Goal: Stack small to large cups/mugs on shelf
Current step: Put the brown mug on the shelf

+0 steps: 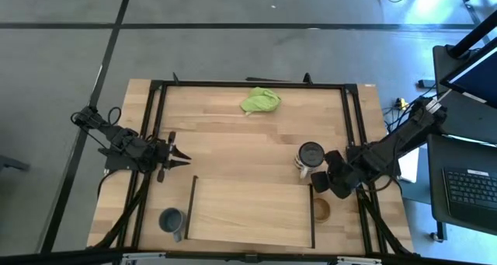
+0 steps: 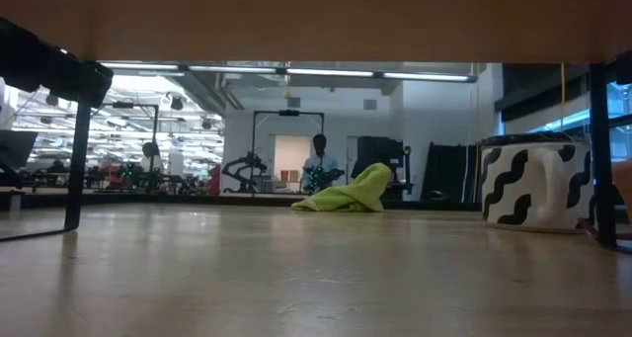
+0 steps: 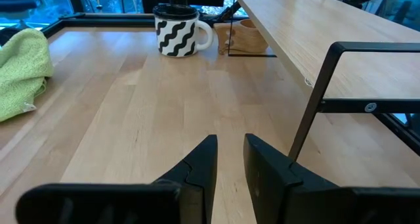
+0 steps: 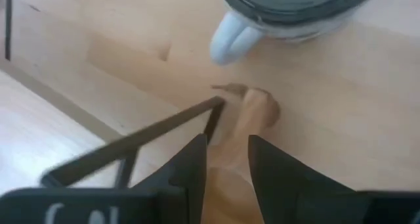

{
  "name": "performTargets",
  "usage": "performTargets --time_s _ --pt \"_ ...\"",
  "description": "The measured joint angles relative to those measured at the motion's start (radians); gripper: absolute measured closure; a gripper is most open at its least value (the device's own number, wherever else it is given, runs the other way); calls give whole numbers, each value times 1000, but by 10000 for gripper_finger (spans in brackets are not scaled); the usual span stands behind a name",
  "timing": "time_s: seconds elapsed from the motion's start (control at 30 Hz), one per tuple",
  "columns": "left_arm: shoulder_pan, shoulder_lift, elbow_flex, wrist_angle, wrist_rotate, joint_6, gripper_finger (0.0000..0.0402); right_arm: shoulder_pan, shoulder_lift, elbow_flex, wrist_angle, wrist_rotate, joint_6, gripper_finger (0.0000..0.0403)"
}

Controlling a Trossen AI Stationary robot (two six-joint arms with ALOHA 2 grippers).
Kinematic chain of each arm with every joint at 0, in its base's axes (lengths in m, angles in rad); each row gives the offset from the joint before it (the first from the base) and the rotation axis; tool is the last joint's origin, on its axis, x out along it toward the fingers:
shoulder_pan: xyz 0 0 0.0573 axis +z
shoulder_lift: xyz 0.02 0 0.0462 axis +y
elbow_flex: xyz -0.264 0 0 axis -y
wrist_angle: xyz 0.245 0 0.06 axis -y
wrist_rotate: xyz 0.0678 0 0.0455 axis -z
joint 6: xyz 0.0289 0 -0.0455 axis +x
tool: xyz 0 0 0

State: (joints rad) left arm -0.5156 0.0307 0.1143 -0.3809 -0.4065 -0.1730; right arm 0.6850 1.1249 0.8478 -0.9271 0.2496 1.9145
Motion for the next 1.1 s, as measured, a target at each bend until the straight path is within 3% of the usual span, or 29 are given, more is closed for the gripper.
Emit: performTargets --time_s 0.2,0.4,0.6,0.83,1.1 --pt "0 0 0 0 0 0 332 54 16 -78 17 -64 73 285" --pt "0 0 0 0 0 0 332 85 19 -133 163 -67 126 244" --pt "0 0 0 0 0 0 332 96 18 -114 110 -144 125 213" --pt "0 0 0 0 0 0 332 181 18 -114 116 -175 151 211" --pt "0 0 0 0 0 0 332 198 87 -114 190 -188 157 211"
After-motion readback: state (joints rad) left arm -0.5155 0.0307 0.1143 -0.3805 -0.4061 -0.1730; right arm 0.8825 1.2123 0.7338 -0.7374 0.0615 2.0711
